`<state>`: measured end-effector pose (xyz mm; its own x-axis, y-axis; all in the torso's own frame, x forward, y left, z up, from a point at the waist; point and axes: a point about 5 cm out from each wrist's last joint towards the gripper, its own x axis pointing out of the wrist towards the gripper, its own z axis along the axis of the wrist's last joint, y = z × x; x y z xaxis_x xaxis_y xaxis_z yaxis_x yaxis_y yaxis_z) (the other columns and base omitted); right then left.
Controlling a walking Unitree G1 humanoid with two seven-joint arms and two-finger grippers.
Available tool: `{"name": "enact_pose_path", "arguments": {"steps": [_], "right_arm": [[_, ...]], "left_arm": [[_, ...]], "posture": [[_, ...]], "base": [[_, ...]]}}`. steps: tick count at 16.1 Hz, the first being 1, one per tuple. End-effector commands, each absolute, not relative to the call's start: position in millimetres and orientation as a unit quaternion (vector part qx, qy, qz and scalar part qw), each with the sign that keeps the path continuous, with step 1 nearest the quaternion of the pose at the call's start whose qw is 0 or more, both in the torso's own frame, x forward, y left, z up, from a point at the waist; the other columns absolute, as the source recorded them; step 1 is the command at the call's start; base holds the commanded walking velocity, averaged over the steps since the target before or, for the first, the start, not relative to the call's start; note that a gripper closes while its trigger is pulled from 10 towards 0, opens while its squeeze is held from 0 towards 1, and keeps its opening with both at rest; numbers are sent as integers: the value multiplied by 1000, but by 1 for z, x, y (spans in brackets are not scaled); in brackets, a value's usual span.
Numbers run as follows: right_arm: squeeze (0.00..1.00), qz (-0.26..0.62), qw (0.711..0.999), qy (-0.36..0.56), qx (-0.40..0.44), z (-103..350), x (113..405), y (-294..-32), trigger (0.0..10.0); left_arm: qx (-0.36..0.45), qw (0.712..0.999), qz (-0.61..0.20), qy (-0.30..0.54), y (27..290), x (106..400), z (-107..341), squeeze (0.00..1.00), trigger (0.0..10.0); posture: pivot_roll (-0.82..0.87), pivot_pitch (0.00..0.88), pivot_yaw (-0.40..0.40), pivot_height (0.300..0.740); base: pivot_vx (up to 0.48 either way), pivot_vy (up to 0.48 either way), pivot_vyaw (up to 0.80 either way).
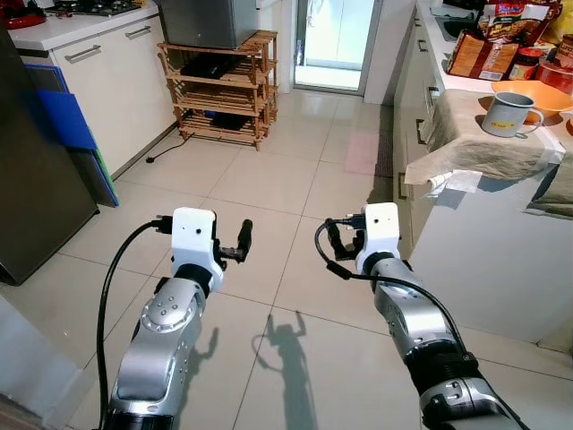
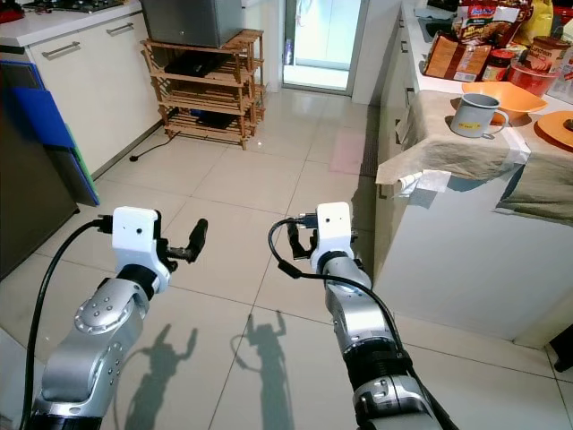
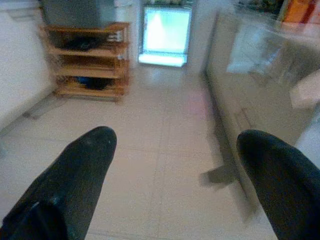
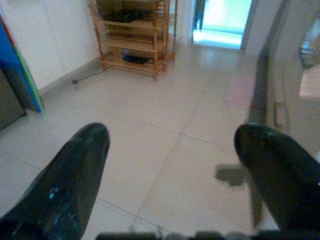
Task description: Setting the table
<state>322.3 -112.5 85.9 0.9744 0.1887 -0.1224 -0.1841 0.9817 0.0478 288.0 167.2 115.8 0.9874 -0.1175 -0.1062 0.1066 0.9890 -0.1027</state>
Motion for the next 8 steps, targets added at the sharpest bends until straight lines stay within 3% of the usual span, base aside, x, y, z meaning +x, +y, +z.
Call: {"name": "enact_pose_path", "arguments": {"steps": [1, 8], "right_arm": [[0, 80, 993, 82, 38, 75, 318, -121, 10000], [0, 86, 991, 86, 47, 77, 322, -118, 10000]], "left_arm": [[-76, 993, -33, 81, 185, 287, 99, 0, 10000], [-76, 994, -36, 75, 186, 292, 97, 0, 10000]], "posture": [[-70, 0, 24, 740], [-53, 0, 19, 740]], "base": [[0, 0, 0], [0, 0, 0]]}}
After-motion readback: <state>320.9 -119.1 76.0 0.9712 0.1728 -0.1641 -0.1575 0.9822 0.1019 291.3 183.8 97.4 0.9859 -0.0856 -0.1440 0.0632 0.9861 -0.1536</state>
